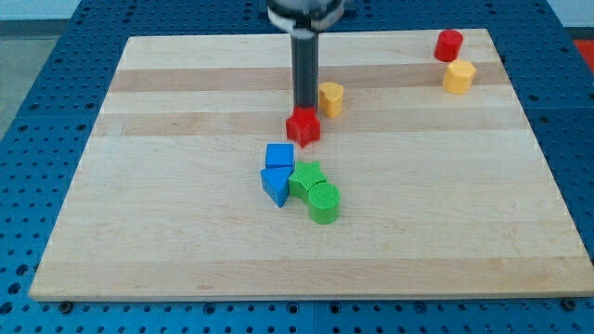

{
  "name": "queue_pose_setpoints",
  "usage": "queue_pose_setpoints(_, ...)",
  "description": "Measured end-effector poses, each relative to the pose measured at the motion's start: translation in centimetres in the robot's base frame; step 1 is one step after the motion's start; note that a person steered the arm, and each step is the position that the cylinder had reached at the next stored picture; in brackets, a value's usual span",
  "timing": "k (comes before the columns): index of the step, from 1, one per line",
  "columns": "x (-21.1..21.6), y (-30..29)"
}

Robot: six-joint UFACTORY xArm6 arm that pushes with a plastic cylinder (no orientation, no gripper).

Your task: Move the yellow heart to the right side of the board

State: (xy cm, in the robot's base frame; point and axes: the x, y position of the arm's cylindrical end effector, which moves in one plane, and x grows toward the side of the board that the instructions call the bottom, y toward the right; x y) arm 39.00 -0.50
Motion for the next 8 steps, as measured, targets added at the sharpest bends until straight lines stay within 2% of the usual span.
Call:
queue_pose_setpoints(2, 0.9, 0.1)
queue_pose_setpoints(3, -1.6, 0.1)
queue_pose_setpoints(4, -1.7, 0.1)
queue_pose_setpoints(5, -3.9, 0.1)
queue_pose_setpoints(7, -4.0, 0.1)
queue_pose_setpoints(8, -4.0, 2.8)
